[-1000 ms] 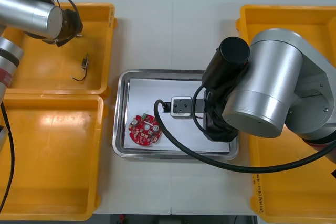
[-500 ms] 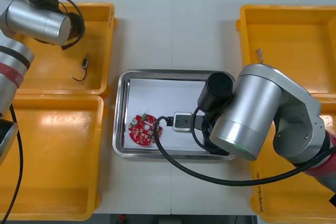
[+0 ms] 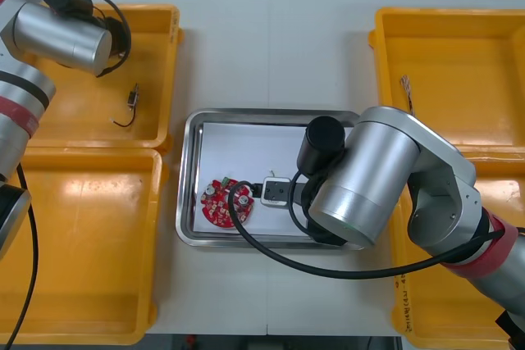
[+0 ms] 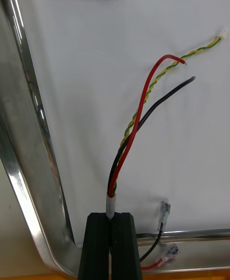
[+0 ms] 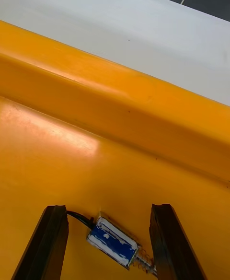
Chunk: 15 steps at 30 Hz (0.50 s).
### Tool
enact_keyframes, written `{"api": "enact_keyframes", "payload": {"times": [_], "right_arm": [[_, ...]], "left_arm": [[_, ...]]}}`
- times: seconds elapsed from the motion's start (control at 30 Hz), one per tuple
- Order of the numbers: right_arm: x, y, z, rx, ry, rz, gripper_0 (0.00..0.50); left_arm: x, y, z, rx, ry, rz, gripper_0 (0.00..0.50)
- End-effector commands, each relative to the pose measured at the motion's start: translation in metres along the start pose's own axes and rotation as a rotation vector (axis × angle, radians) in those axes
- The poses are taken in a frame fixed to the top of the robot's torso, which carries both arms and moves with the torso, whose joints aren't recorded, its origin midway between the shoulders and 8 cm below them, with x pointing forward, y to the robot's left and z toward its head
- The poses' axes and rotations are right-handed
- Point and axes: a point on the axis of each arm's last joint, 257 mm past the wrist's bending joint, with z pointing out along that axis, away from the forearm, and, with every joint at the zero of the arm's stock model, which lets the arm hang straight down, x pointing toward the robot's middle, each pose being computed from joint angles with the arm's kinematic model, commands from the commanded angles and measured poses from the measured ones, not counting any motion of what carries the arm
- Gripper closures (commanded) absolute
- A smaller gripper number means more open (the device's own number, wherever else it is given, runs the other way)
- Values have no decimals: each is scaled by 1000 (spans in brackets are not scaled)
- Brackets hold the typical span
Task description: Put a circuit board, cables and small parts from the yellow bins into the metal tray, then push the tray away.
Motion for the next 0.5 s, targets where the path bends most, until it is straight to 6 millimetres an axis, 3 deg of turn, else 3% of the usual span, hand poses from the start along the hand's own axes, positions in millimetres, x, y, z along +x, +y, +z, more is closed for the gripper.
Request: {"api": "enact_keyframes", "payload": {"times": [0.03,0.43,0.47,0.5], "right_arm": [[-8,14,12,-34,-12,-34,500],[-19,11,26,-24,-48,-24,500],[-18,12,27,-23,-44,-25,427],[-19,11,26,-21,-46,-24,313]], "left_arm": [[-25,-28,-3,47,-66,51,0],[-16,-30,1,71,-40,5,0],[-15,-31,1,73,-38,3,0],[-14,-31,1,73,-36,-1,0]]}}
